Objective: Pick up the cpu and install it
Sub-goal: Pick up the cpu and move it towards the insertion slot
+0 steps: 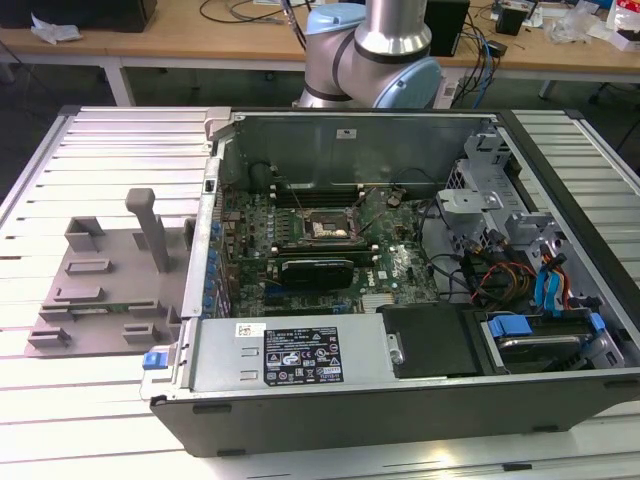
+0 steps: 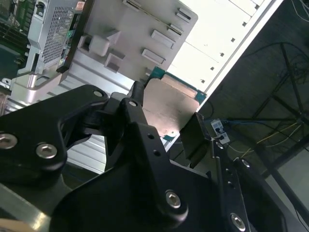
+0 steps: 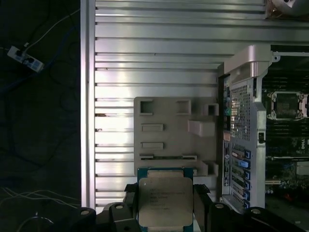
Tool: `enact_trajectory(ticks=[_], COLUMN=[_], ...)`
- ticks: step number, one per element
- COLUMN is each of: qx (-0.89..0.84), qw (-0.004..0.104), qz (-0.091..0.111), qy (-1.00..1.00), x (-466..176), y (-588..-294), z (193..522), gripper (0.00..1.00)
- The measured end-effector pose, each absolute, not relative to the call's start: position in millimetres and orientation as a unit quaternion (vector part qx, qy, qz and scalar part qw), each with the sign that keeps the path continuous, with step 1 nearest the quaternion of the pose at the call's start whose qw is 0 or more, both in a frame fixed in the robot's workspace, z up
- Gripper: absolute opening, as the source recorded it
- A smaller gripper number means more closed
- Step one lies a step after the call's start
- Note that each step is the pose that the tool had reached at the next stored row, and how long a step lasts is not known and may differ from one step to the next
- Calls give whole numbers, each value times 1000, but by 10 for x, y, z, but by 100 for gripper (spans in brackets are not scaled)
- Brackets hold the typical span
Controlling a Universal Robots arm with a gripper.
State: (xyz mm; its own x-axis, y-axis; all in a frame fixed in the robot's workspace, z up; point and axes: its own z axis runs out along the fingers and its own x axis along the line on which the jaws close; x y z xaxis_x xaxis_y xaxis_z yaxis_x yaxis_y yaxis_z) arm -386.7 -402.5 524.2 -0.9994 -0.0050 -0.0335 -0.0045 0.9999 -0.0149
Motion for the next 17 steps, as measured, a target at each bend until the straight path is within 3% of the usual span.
enact_trajectory(ticks=[17], qx=[-2], qw=[17], qz=[-8], qy=[1000], x=[-3518], y=[-4025], z=[5001], gripper=[55])
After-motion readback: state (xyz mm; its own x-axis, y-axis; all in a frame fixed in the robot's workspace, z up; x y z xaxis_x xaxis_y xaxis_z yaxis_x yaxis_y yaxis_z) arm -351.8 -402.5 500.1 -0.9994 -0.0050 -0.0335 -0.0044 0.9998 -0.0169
